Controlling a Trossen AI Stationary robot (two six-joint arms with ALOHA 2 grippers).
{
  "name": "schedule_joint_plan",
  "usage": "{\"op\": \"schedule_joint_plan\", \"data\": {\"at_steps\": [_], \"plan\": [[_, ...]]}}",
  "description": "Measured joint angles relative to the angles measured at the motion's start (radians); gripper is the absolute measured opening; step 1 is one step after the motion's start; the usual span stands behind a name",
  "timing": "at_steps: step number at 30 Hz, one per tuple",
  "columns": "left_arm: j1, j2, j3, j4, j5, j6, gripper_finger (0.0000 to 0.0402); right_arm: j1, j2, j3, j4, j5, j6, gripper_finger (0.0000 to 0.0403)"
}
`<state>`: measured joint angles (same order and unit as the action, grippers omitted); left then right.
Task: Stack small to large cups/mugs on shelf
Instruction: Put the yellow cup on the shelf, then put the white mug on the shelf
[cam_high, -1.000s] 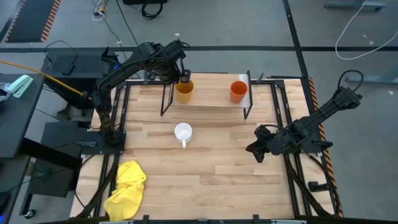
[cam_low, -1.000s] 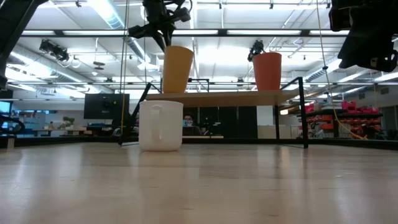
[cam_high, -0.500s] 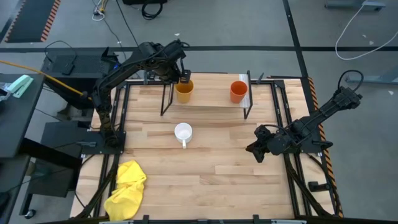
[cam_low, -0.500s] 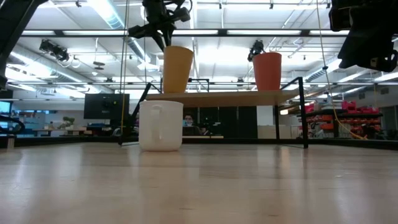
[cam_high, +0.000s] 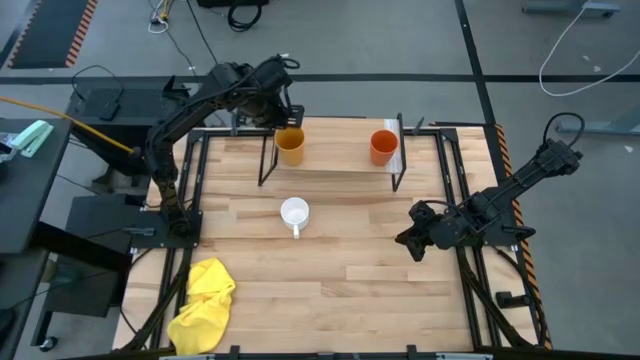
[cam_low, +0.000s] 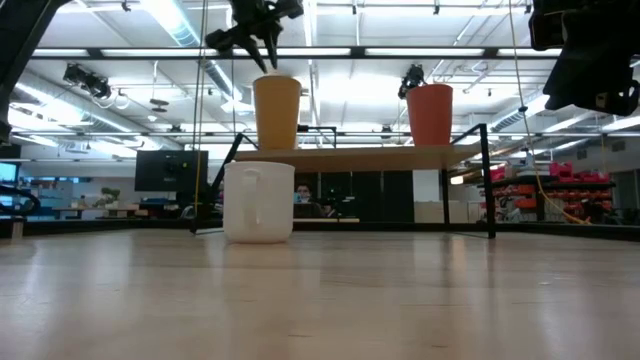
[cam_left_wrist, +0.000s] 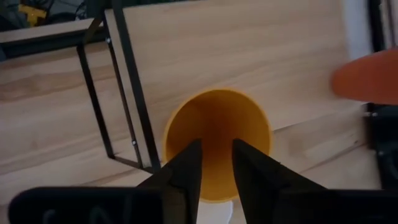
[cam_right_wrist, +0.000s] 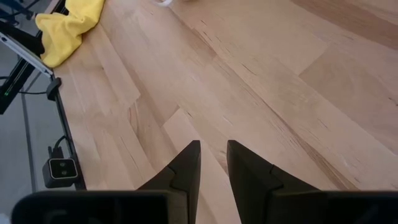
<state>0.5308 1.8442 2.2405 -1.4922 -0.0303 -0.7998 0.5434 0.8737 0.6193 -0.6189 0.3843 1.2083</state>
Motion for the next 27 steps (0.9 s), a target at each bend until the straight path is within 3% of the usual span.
{"op": "schedule_joint_plan", "data": {"at_steps": [9, 15, 27], "plan": [[-0.019, 0.0, 0.115, -0.001, 0.028, 0.048, 0.0098, 0.0, 0.0, 0.0, 0.0, 0.0, 0.0, 0.0087], [-0.117, -0.077, 0.106, -0.007, 0.03, 0.122, 0.0087, 0.0, 0.0, 0.0, -0.003, 0.0, 0.0, 0.0087], [-0.522, -0.17, 0.106, -0.078, -0.311, 0.02, 0.0079, 0.0, -0.048, 0.002, -0.026, -0.05, 0.027, 0.0087]]}}
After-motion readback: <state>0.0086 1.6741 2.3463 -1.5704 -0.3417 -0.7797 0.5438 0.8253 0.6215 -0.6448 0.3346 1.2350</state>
